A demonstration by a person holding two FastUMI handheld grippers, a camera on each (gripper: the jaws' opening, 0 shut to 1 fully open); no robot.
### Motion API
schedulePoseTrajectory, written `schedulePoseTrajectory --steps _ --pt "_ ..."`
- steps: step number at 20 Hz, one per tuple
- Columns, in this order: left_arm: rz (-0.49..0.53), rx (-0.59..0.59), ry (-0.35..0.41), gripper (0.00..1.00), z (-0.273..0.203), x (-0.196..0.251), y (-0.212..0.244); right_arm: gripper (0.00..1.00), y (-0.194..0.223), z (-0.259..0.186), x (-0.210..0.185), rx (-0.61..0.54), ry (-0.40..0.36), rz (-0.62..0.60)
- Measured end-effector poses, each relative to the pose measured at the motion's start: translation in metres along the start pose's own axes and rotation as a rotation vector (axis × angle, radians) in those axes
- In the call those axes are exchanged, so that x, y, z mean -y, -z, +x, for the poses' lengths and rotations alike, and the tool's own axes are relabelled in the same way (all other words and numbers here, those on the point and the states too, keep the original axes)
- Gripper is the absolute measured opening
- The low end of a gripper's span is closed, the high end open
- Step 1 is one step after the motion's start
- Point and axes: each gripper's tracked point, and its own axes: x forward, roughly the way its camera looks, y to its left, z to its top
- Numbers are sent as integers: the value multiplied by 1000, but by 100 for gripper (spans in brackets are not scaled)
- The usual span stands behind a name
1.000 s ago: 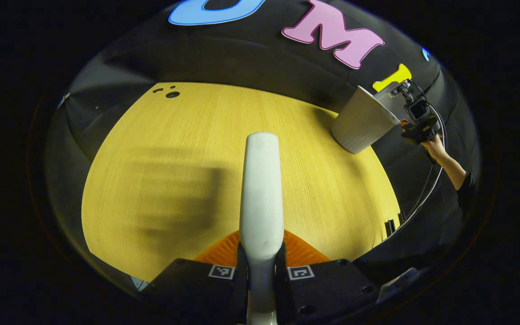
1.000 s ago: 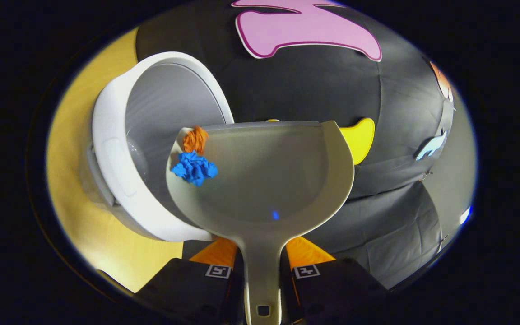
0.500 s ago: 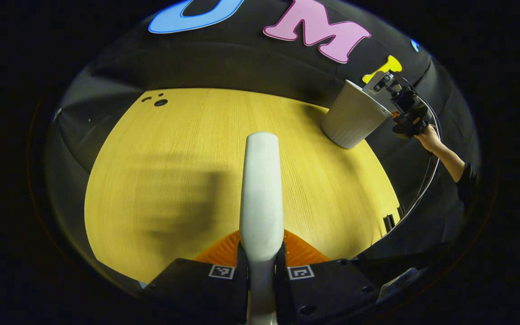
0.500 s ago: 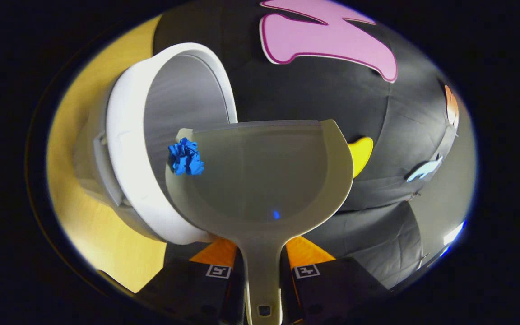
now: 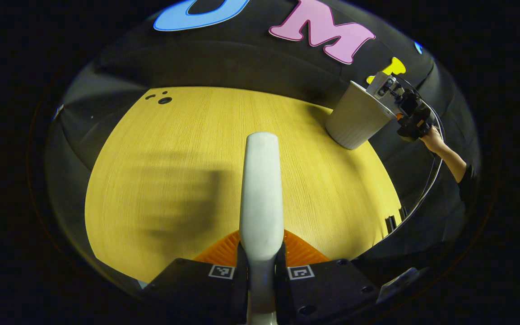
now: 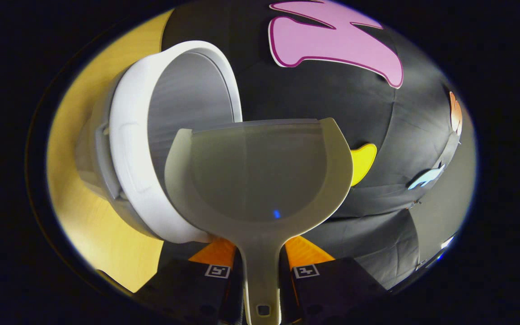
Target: Pick up the small broom and dustpan from the desktop, sweep the trash into the dustpan with the broom, and then empty the trash into the garbage bin.
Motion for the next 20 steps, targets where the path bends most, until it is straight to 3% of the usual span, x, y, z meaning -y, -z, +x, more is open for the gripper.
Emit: schedulePoseTrajectory --steps 3,7,12,20 --pt "-30 17 -4 28 -2 -3 -6 36 6 -3 -3 -33 -79 187" --pt "-56 37 -21 28 -8 -15 -10 36 9 -14 2 -36 -133 299" --pt "-108 64 -50 28 -19 -36 -12 36 13 -41 20 -57 -201 567" --pt "-89 82 -86 27 -38 -55 6 36 -2 -142 53 27 -338 826"
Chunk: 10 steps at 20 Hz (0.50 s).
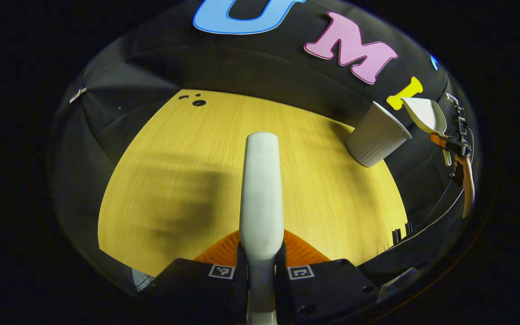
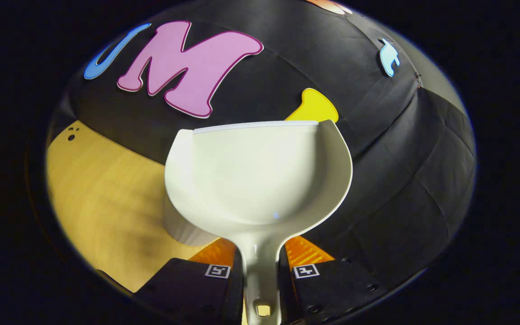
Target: Pick up the small broom and dustpan from the desktop, sweep the trash into the dustpan with the broom, and then empty the trash into the garbage bin.
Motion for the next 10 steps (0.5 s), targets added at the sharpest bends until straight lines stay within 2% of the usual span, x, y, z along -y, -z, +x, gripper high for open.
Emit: schedulePoseTrajectory --steps 2,3,6,9,10 --pt "35 -1 -18 28 -1 -5 9 39 -4 -28 -18 32 -66 56" --pt "45 -8 -25 28 -1 -6 14 36 -6 -41 -29 49 -105 87" --pt "41 -24 -13 28 5 -2 26 35 -10 -83 -72 72 -214 151" --pt "65 -16 -32 28 15 -5 27 39 3 -112 -122 71 -320 149" --pt "77 -8 -43 28 19 -7 26 35 11 -119 -136 63 -347 135"
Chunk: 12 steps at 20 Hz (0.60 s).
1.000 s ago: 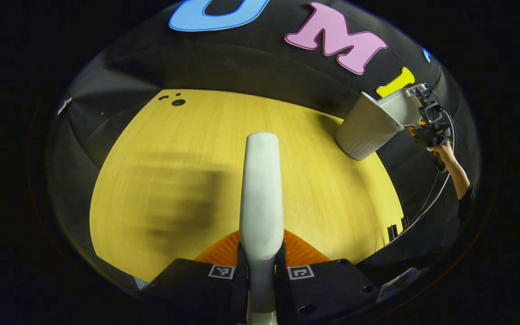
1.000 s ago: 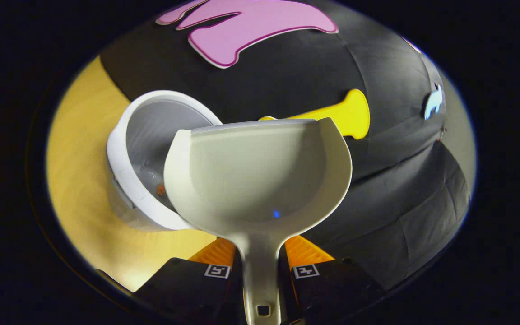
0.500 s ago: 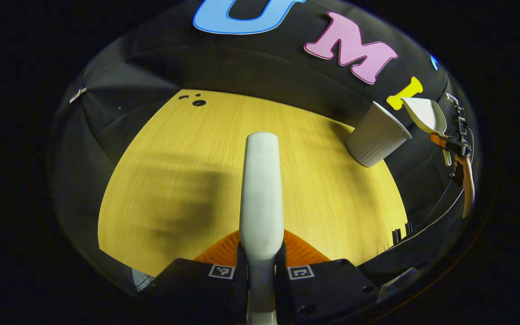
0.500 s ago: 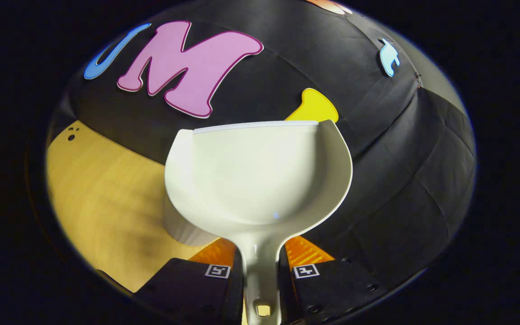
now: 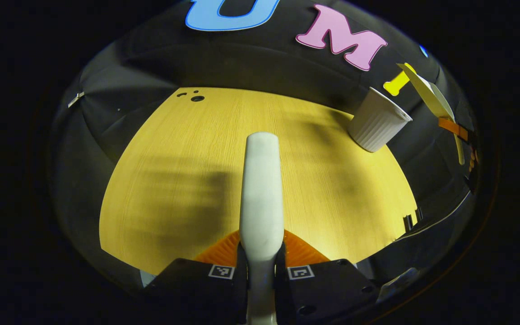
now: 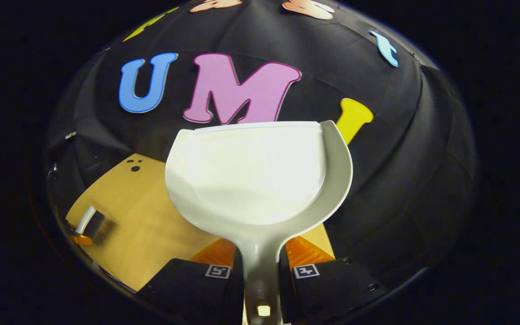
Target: Pick up the small broom and dustpan from the desktop, sweep the trash into the dustpan with the broom, and then empty the trash into the garbage bin.
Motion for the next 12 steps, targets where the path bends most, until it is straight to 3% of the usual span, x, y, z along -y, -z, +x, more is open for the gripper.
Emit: schedulePoseTrajectory --steps 2,3,7,10,12 --pt "4 9 -16 28 10 -1 -2 39 15 -3 -28 -35 -53 -4" --pt "-1 10 -24 28 16 -1 -1 36 29 -6 -41 -54 -83 -2" --pt "17 -14 -56 28 42 0 8 39 100 1 -107 -176 -195 3" --pt "71 -17 -98 28 60 -3 7 32 148 12 -133 -286 -242 31" --pt "97 -16 -122 29 69 -4 3 36 173 22 -139 -320 -241 44"
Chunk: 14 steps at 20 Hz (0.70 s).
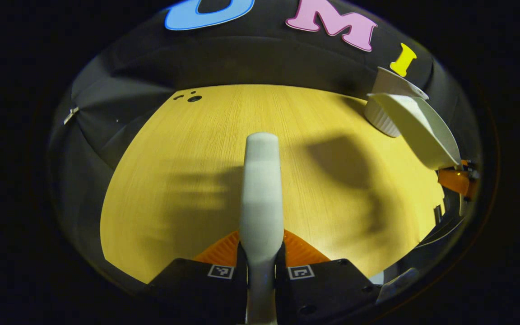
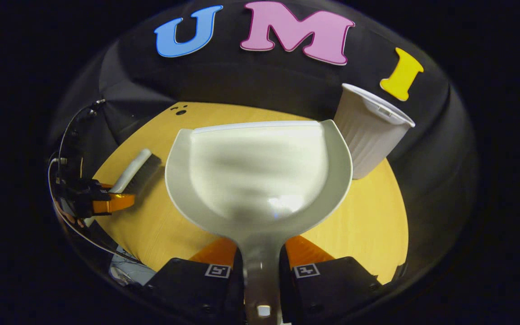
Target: Pick up the small broom and dustpan from the desktop, sweep the trash into the dustpan with the broom, and then empty the trash into the garbage bin.
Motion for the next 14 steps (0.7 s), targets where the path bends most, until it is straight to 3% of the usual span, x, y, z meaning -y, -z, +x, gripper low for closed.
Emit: schedulePoseTrajectory --steps 7,11,14 --pt "-5 -38 -100 29 39 -13 -11 36 43 61 -13 -161 -32 33" --pt "-14 -87 -106 30 51 -10 -7 40 68 81 -29 -281 -94 27" --pt "-35 -114 -131 30 65 -12 -4 36 74 87 -31 -327 -115 24"
